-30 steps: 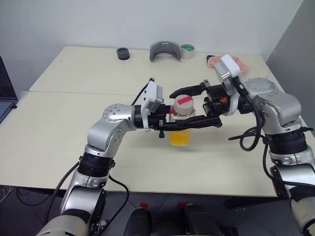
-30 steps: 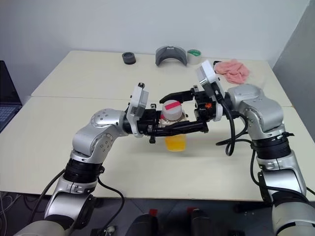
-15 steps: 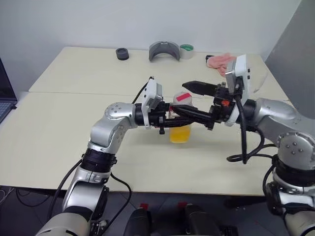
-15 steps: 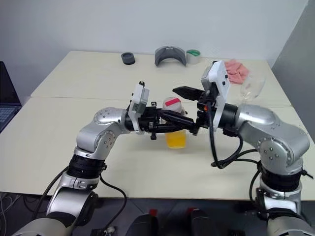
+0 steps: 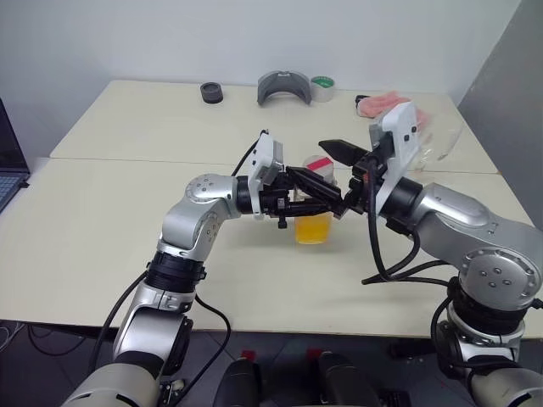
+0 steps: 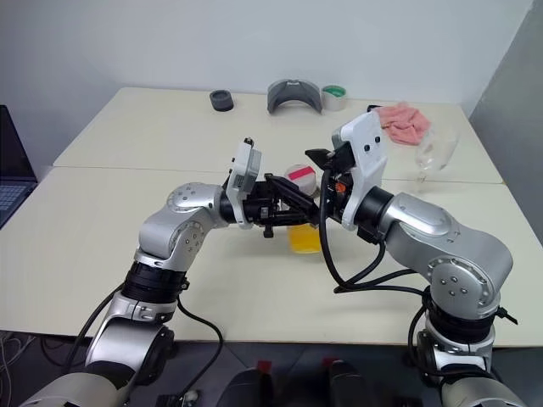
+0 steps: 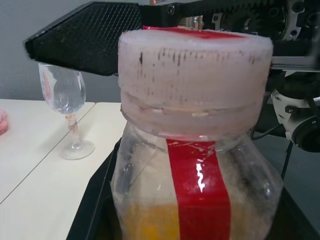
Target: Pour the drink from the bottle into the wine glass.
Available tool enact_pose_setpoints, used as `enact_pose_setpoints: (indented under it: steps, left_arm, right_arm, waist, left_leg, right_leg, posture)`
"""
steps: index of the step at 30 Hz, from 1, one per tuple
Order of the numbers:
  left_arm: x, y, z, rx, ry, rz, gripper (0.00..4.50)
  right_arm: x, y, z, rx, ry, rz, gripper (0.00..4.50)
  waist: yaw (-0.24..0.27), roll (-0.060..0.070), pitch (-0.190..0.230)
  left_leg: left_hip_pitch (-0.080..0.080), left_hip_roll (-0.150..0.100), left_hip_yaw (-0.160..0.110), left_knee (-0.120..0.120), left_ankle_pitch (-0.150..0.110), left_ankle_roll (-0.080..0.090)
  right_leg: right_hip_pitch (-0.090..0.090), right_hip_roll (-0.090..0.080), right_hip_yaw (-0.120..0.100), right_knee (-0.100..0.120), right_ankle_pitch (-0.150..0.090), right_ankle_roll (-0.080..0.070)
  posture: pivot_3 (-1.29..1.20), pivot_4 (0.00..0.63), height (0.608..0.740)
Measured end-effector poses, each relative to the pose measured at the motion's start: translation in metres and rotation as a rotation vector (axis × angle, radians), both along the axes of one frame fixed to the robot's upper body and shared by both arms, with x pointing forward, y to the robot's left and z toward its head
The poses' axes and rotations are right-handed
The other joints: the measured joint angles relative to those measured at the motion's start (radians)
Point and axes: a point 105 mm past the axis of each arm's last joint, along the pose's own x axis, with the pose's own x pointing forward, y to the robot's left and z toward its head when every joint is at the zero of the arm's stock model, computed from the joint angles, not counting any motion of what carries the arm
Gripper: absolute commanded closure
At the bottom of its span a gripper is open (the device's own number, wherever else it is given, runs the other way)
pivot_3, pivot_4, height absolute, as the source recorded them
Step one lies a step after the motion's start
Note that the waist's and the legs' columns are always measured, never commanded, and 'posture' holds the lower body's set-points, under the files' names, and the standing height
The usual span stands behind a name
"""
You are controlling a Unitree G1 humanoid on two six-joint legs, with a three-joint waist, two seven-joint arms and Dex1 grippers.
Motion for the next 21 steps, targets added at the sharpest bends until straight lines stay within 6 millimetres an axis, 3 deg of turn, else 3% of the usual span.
enact_pose_setpoints:
  steps: [9, 12, 18, 21]
  left_arm:
    - [0.0003, 0.0009, -0.0002, 0.003, 0.0, 0.003, 2.63]
    - [0.0004, 0.001, -0.0003, 0.003, 0.0, 0.004, 2.63]
    - [0.0005, 0.001, -0.0002, 0.003, -0.001, 0.005, 2.63]
    - [0.0005, 0.001, -0.0001, 0.003, -0.002, 0.005, 2.63]
  right_arm:
    - [0.0006, -0.0008, 0.0013, 0.01, -0.003, -0.03, 0.05]
    - [0.0, -0.0009, 0.0021, 0.012, -0.006, -0.036, 0.67]
    - [-0.0037, 0.0031, 0.0025, 0.02, -0.004, -0.012, 2.64]
    - [-0.0039, 0.0032, 0.0026, 0.024, 0.0, -0.014, 2.63]
  waist:
    - [0.0, 0.0, 0.0]
    - [0.0, 0.0, 0.0]
    - [0.0, 0.0, 0.0]
    - [0.0, 0.0, 0.0]
  left_leg:
    - [0.0, 0.0, 0.0, 0.0, 0.0, 0.0]
    - [0.0, 0.0, 0.0, 0.0, 0.0, 0.0]
    - [0.0, 0.0, 0.0, 0.0, 0.0, 0.0]
    - [0.0, 0.0, 0.0, 0.0, 0.0, 0.0]
  right_leg:
    - [0.0, 0.0, 0.0, 0.0, 0.0, 0.0]
    - [0.0, 0.0, 0.0, 0.0, 0.0, 0.0]
    - [0.0, 0.0, 0.0, 0.0, 0.0, 0.0]
    - [0.0, 0.0, 0.0, 0.0, 0.0, 0.0]
  posture:
    - [0.0, 0.15, 0.74]
    - [0.0, 0.15, 0.74]
    - [0.0, 0.15, 0.74]
    - [0.0, 0.15, 0.74]
